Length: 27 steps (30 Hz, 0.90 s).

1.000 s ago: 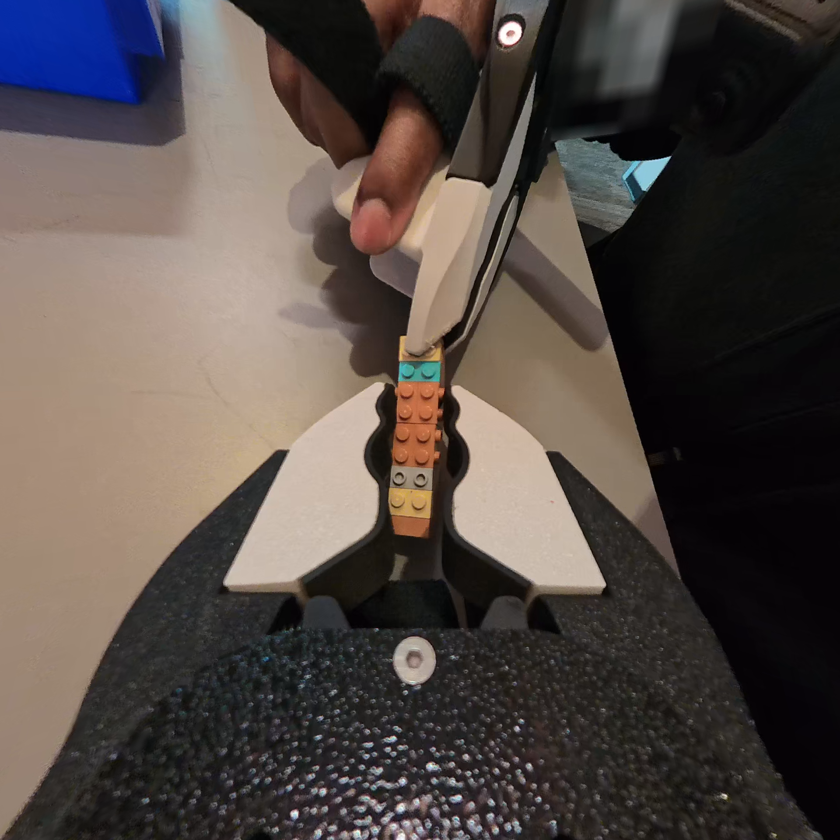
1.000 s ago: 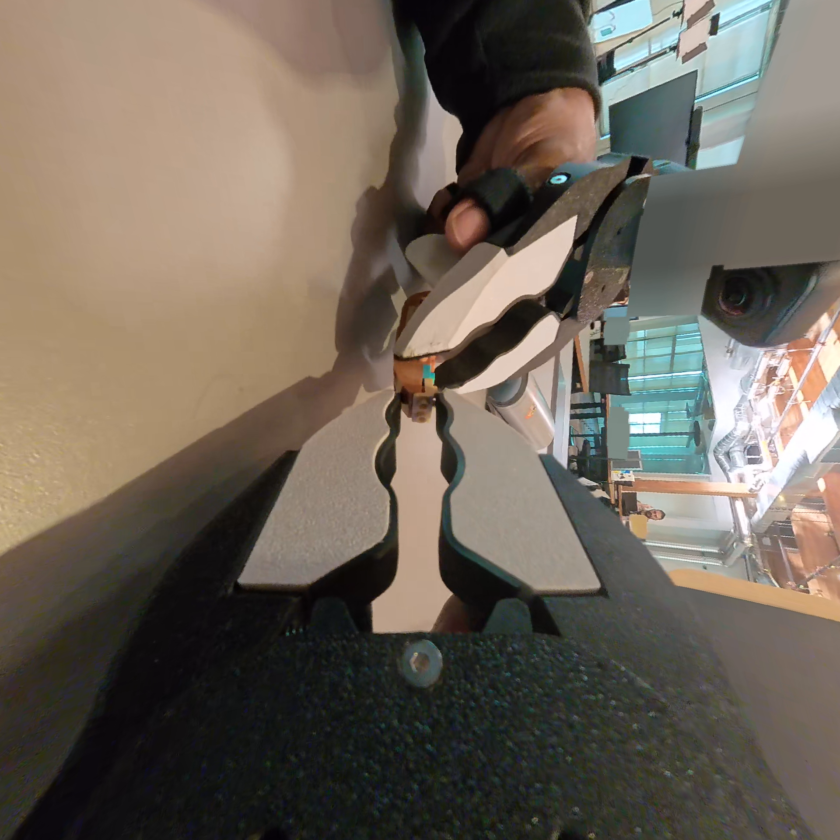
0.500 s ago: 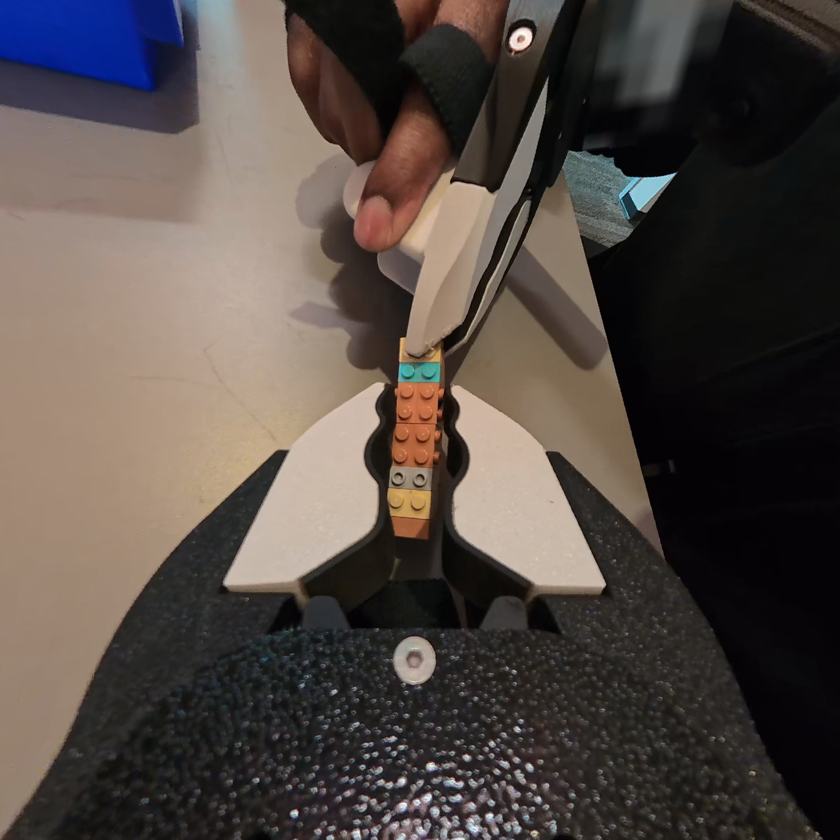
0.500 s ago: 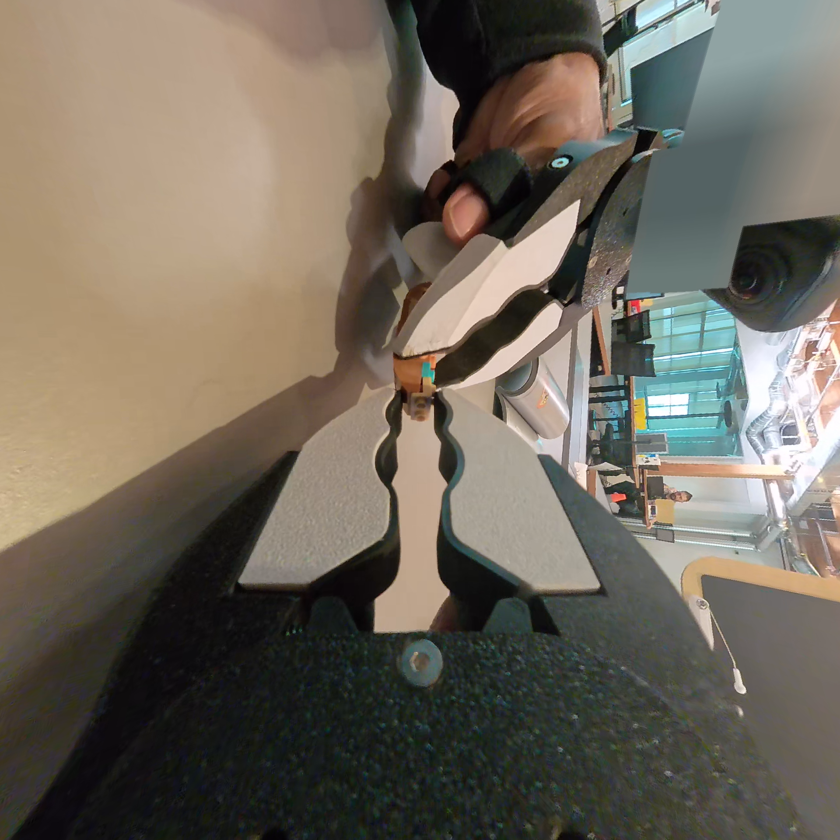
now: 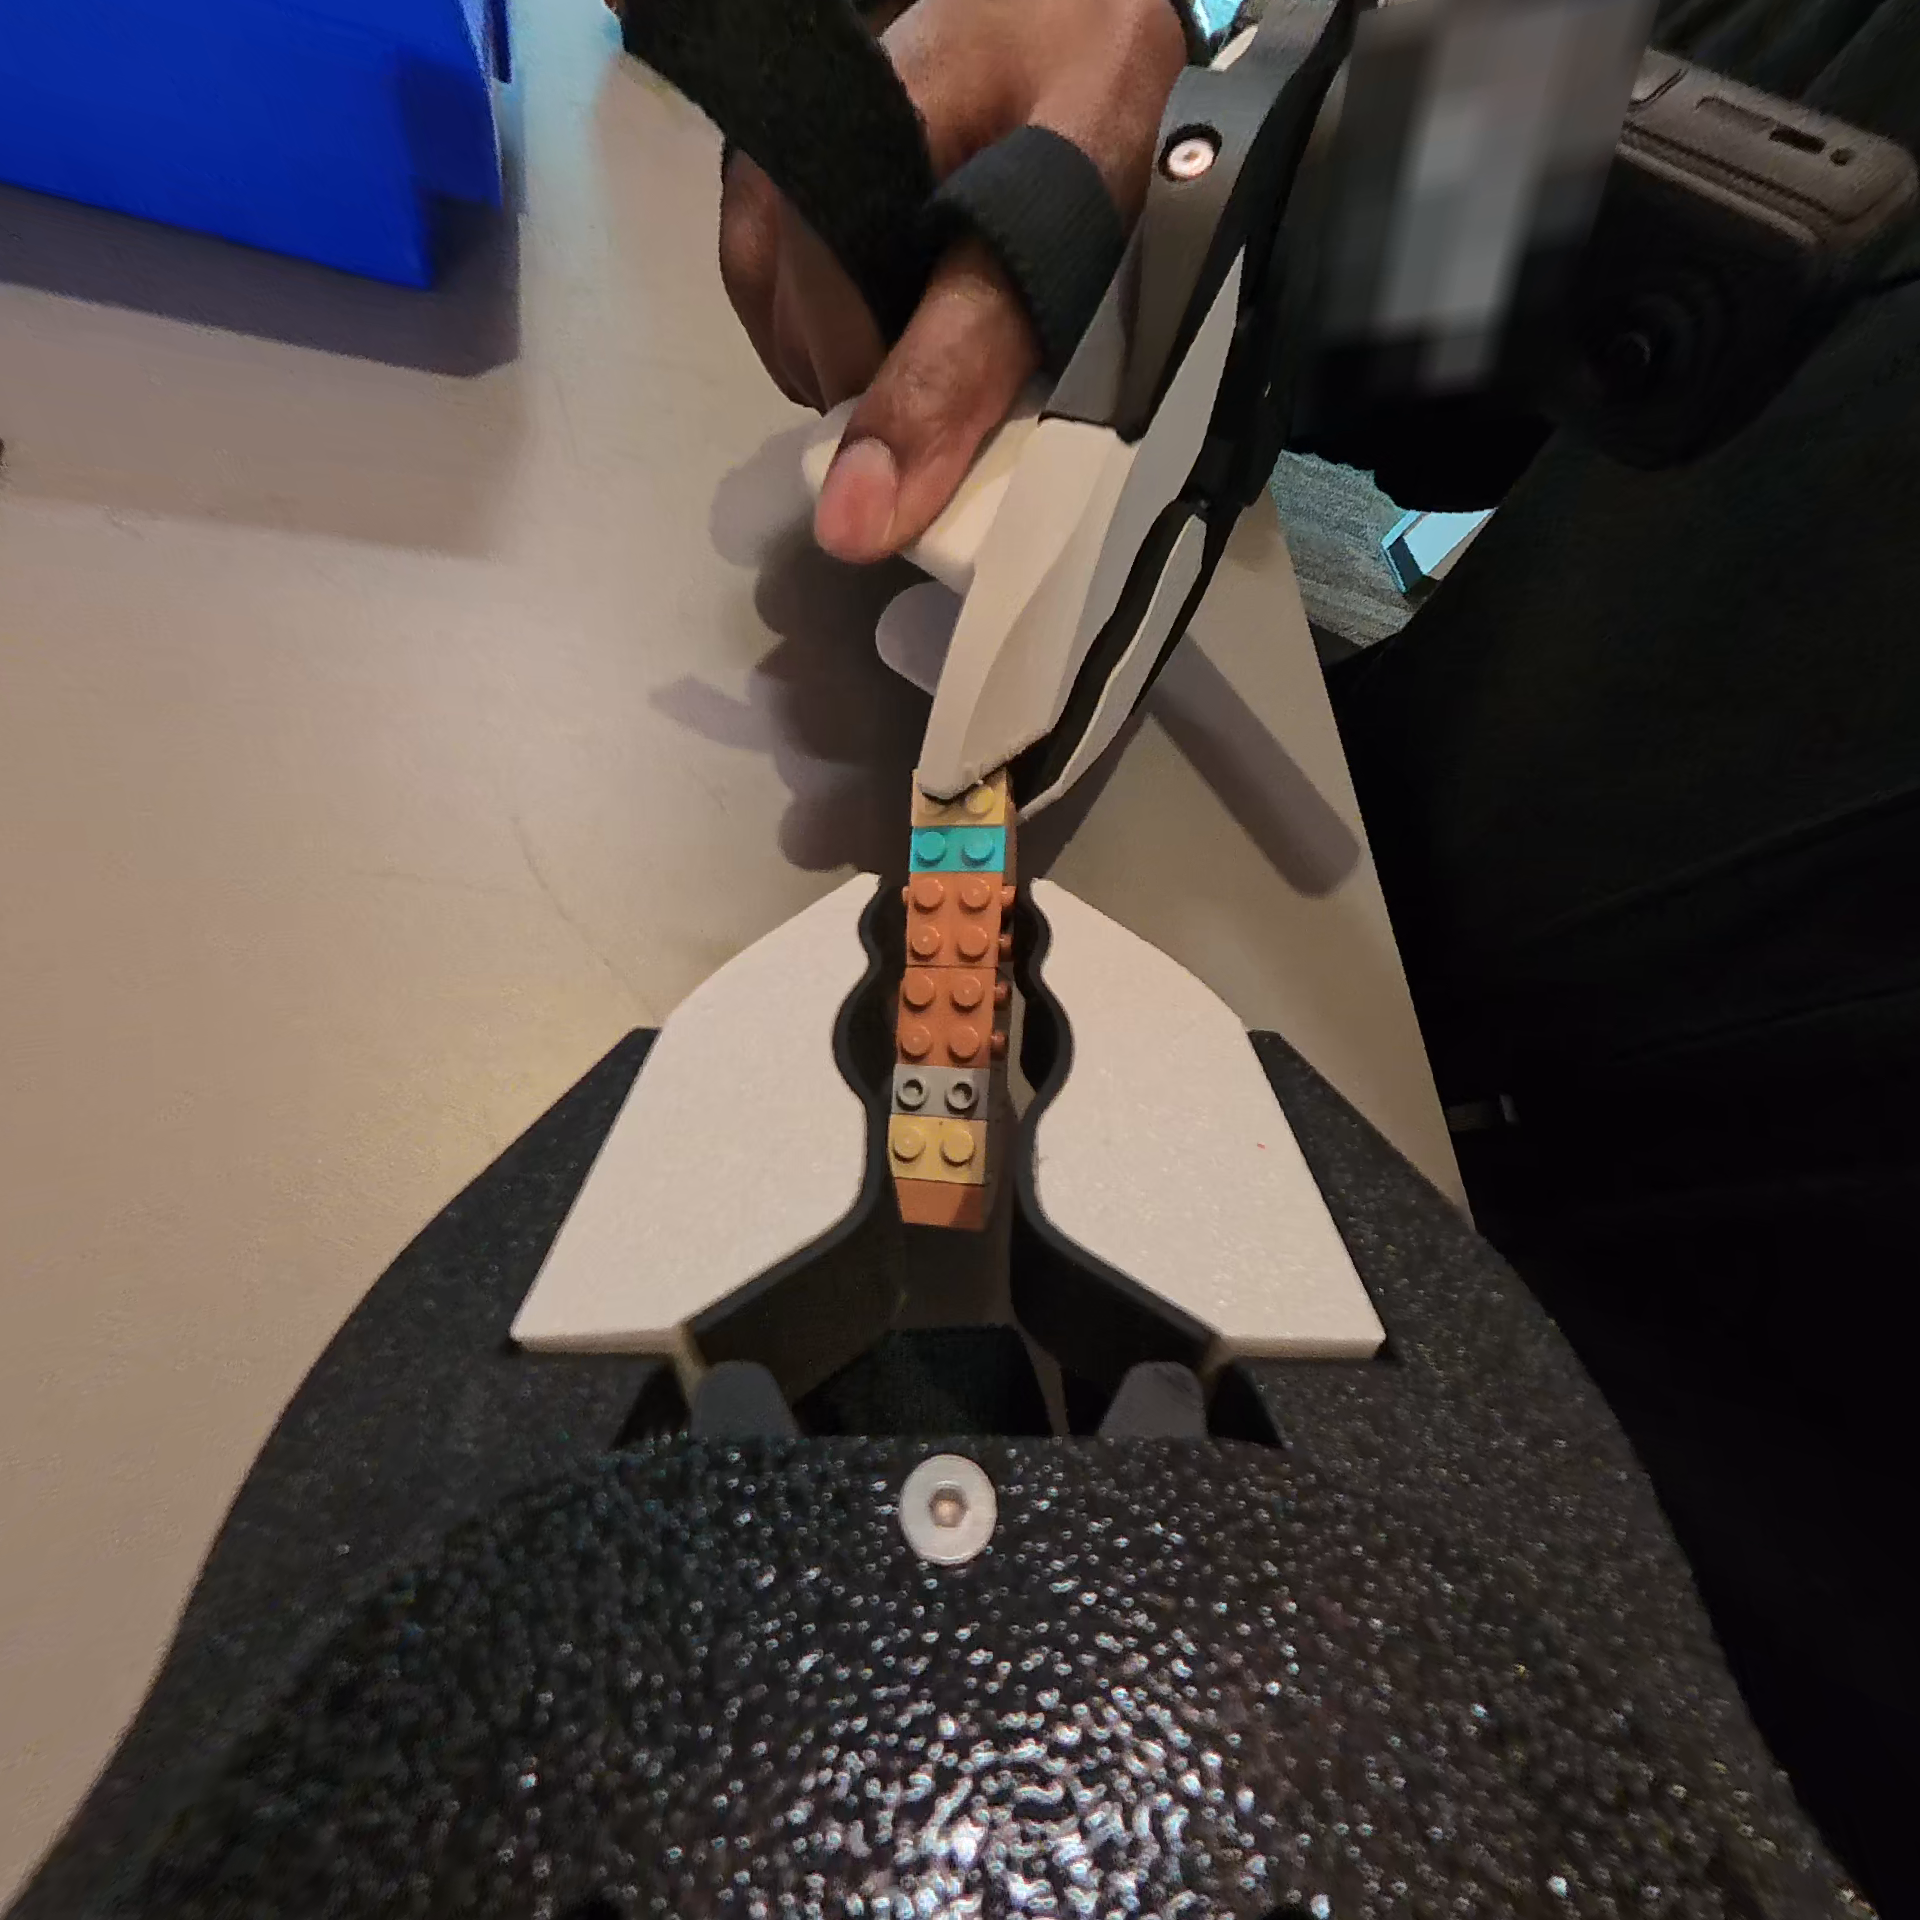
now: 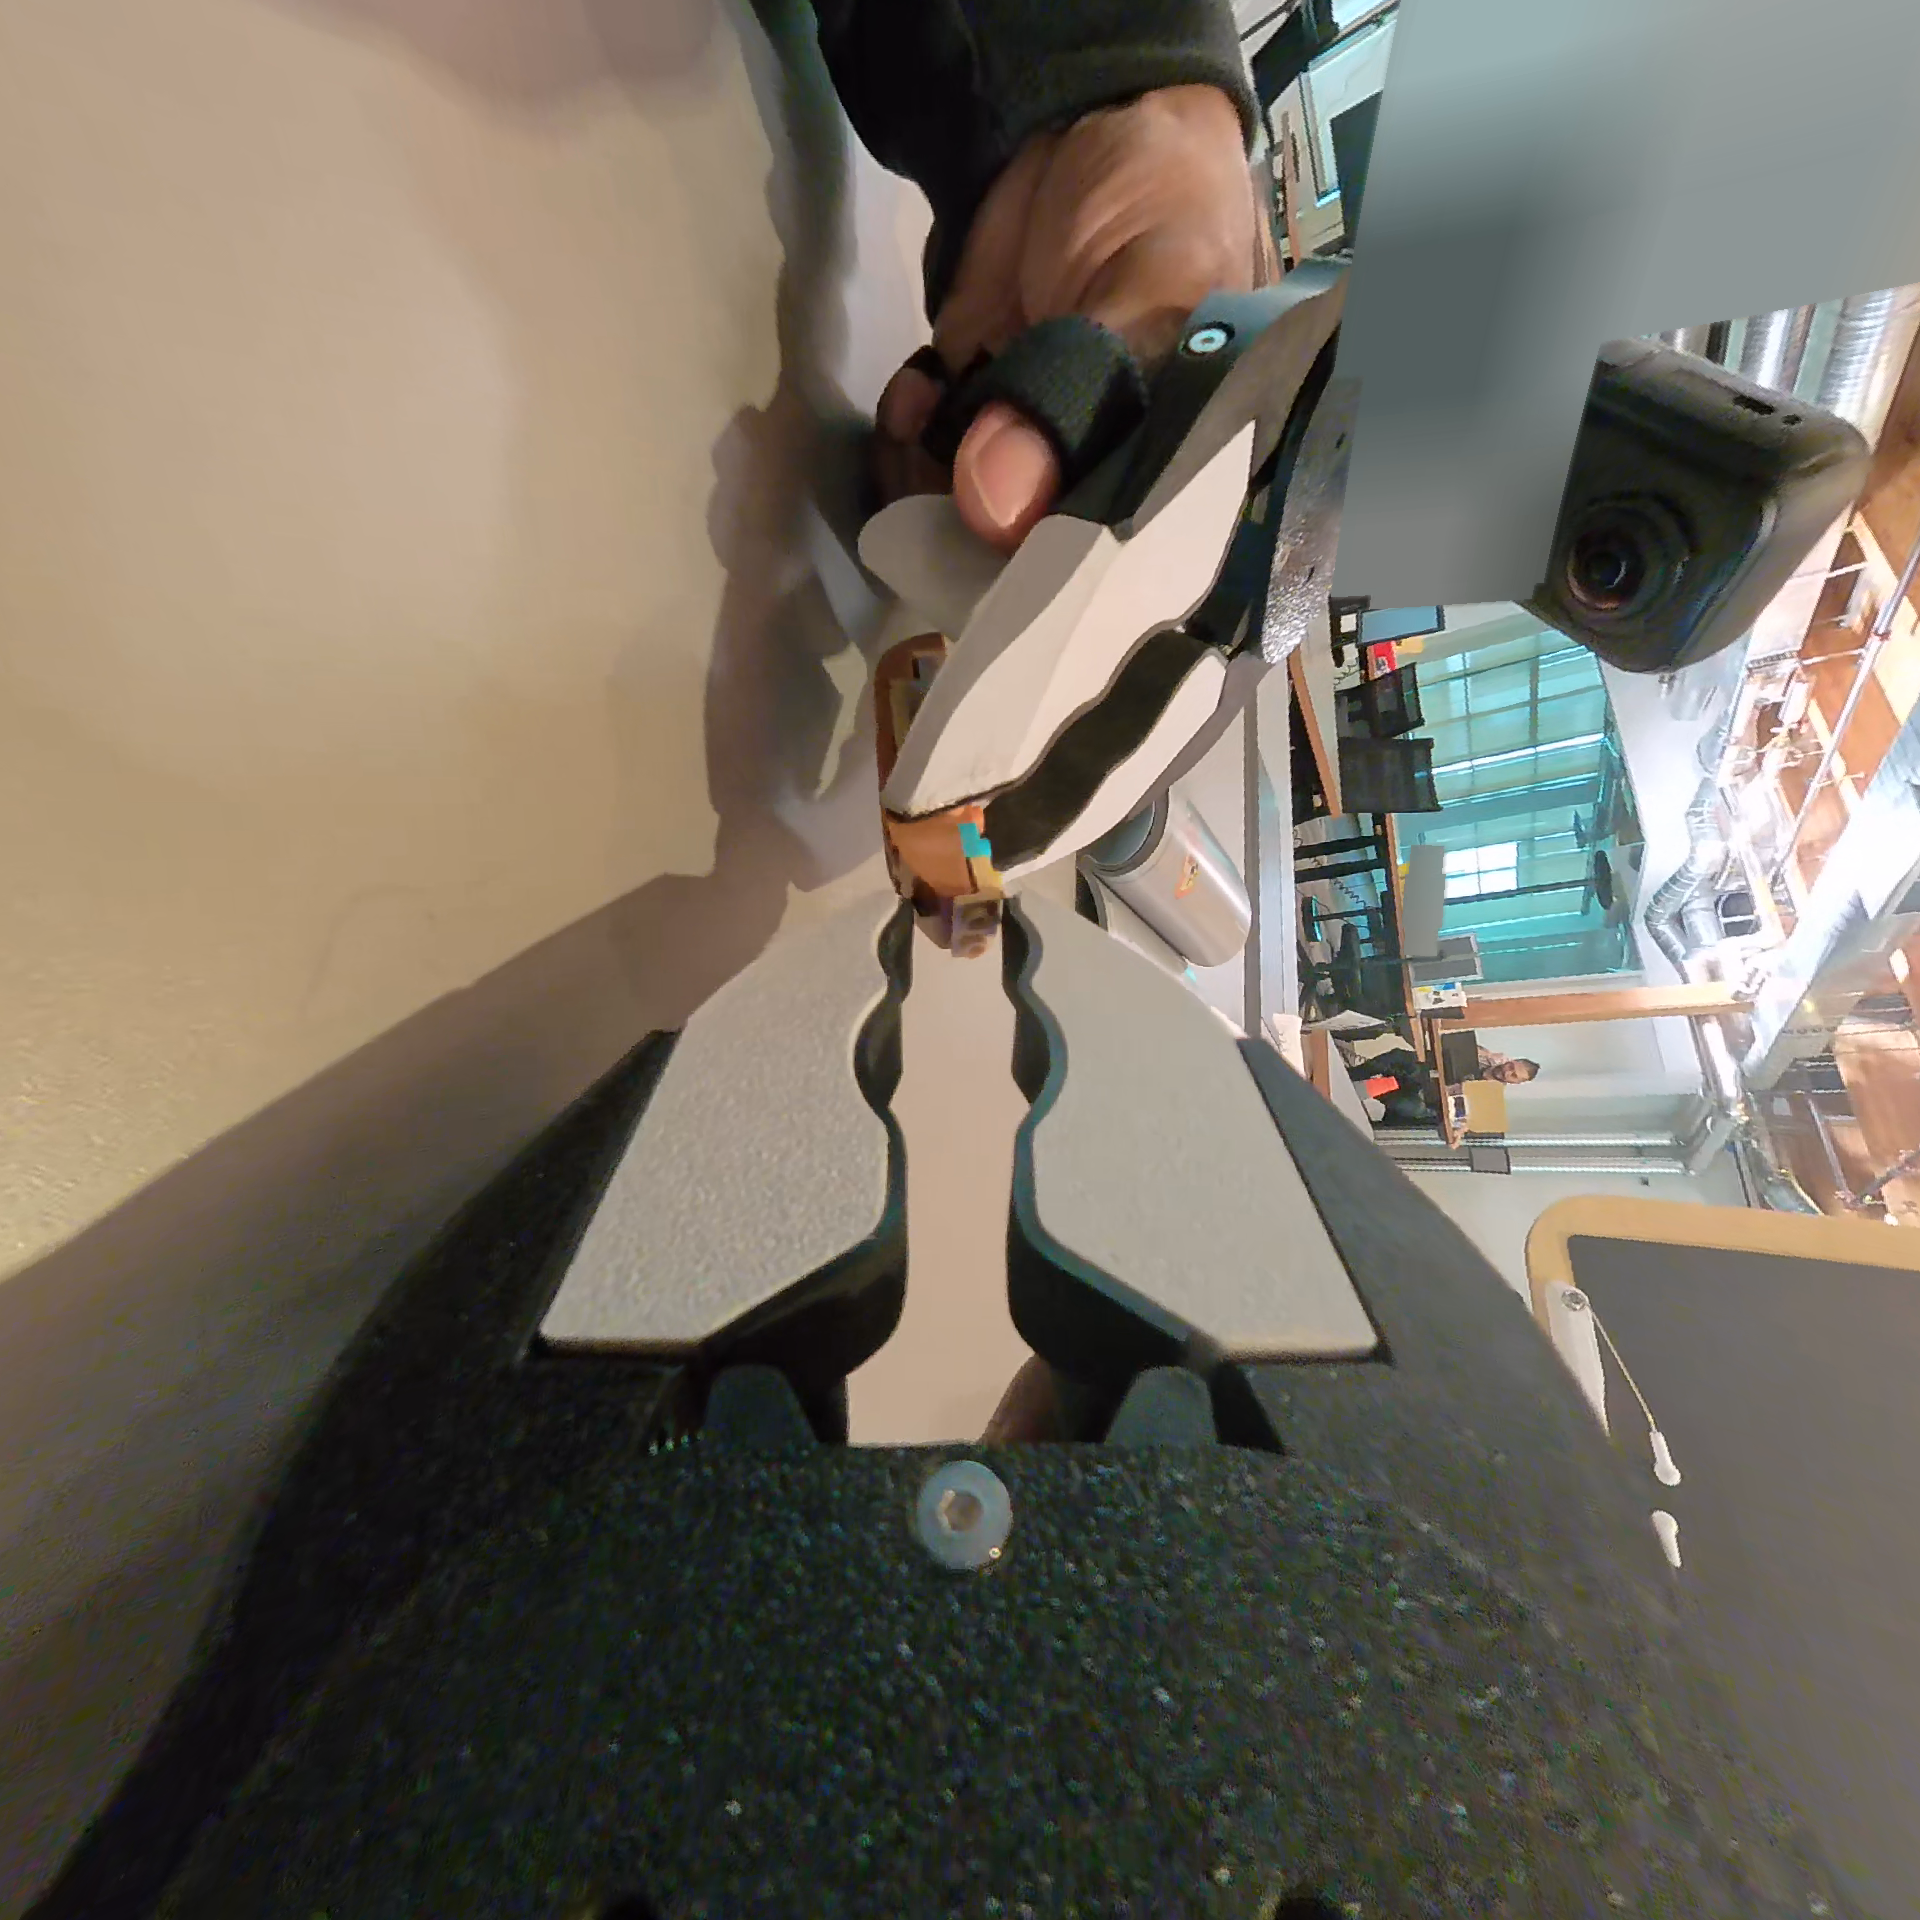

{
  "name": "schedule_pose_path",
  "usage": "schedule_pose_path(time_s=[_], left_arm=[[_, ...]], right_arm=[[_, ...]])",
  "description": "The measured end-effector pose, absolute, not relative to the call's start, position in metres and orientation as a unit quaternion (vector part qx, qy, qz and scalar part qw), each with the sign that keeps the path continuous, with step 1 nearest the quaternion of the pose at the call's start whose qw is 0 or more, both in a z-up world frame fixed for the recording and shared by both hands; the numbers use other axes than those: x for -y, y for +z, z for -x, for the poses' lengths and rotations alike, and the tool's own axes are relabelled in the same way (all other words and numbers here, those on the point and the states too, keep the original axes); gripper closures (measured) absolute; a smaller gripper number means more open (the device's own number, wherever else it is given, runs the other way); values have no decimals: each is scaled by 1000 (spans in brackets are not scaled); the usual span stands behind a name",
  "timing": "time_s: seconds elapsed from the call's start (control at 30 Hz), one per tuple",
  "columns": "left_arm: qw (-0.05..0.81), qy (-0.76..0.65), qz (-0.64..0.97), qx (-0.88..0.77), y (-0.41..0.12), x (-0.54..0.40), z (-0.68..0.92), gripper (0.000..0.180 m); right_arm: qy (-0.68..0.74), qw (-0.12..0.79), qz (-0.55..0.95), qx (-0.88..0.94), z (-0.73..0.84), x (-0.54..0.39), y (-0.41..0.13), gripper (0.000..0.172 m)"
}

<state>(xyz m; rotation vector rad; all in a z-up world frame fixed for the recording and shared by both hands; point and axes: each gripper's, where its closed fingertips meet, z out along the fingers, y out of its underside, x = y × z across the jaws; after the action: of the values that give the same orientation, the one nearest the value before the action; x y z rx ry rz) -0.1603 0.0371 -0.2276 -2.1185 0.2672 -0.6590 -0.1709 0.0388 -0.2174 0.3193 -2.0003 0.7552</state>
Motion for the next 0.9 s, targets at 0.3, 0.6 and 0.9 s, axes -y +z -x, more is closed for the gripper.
schedule_pose_path(time_s=[0.3,0.6,0.9], left_arm=[[458,-270,843,-88,-220,-40,164,161],[465,-269,840,-82,-218,-41,166,161],[455,-278,842,-81,-221,-41,163,161]], right_arm=[[303,488,-115,810,175,-42,-211,157],[289,491,-109,814,177,-44,-209,159],[277,489,-133,817,173,-44,-212,159]])
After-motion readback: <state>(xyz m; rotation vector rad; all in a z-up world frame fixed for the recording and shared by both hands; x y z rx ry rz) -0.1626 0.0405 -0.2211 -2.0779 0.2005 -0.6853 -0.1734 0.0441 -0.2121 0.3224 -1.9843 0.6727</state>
